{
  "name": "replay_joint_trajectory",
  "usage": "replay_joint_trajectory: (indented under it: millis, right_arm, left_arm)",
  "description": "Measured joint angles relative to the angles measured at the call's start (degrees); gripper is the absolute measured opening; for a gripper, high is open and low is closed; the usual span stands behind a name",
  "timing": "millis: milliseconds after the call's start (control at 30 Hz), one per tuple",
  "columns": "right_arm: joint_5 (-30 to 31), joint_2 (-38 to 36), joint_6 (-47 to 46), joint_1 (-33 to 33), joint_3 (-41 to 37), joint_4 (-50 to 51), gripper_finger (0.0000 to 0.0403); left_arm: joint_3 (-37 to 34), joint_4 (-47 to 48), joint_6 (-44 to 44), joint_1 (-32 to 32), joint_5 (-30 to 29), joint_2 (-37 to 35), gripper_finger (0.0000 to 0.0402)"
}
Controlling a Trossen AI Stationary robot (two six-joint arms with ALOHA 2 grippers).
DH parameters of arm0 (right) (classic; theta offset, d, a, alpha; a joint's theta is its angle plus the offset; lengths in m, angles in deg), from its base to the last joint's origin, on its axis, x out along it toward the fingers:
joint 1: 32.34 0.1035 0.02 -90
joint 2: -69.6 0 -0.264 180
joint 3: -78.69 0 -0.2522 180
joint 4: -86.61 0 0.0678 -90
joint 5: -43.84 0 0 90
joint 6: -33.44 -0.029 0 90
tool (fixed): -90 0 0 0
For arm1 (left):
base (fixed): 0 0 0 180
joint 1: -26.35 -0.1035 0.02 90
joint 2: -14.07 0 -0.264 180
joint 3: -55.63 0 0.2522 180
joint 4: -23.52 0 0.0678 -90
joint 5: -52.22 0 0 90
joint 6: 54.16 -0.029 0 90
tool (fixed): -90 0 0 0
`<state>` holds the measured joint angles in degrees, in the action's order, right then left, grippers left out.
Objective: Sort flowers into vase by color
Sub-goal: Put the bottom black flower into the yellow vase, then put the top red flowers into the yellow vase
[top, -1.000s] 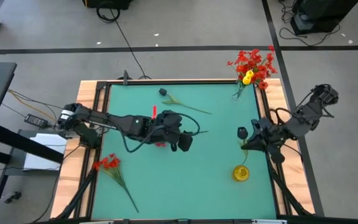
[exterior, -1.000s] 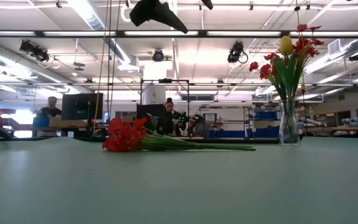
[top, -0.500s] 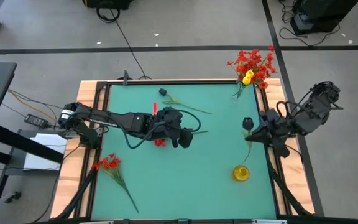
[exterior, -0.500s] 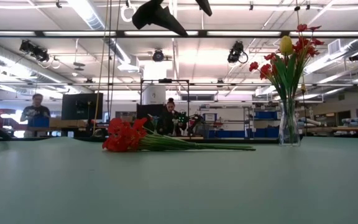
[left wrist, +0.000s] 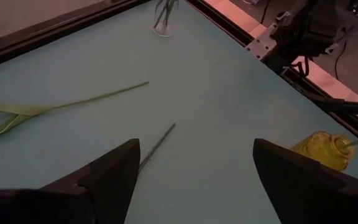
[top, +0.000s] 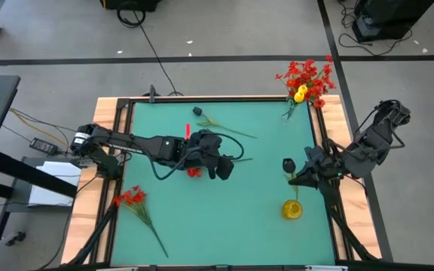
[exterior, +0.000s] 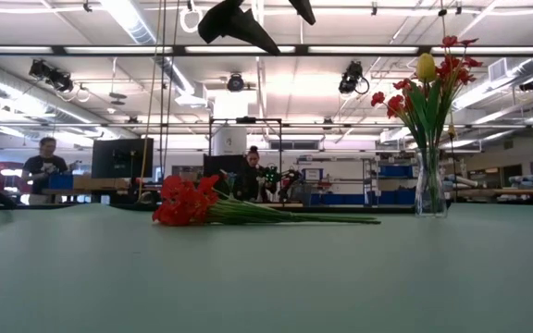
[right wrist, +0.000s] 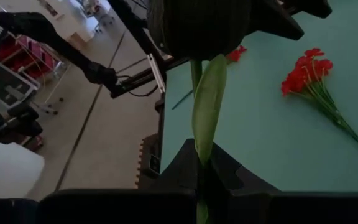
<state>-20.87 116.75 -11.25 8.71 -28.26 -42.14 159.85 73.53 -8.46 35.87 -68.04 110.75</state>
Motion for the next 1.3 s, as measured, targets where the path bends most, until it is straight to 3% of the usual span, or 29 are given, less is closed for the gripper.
replay_joint_trajectory:
  millis: [300,500,833,967,1133,1300]
  right_arm:
    - [3.0,1.5,-1.6,1.7,0.0,2.3,0.0013]
    - [0.4,5.3,-5.2,2.5,0.0,5.2,0.0022]
    - [-6.1,8.8,-16.8,2.4,0.0,14.1,0.0168]
    - [-11.4,7.9,-22.0,2.4,0.0,16.3,0.0211]
    - [-17.9,5.1,-28.4,2.4,0.0,15.7,0.0227]
    - [-14.9,1.6,-31.2,2.2,0.0,13.5,0.0218]
  left_arm:
    - [0.0,0.3,-3.1,-0.1,0.1,0.0,0.0318]
    - [0.0,2.5,-3.0,-0.1,0.1,0.0,0.0318]
    - [0.0,3.3,-3.1,-0.1,4.6,-1.3,0.0318]
    - [0.0,6.3,-3.1,-0.1,4.6,-3.8,0.0318]
    - [0.0,10.4,-3.1,-0.1,4.6,-8.1,0.0318]
    - [0.0,12.2,-3.0,0.1,4.6,-11.9,0.0318]
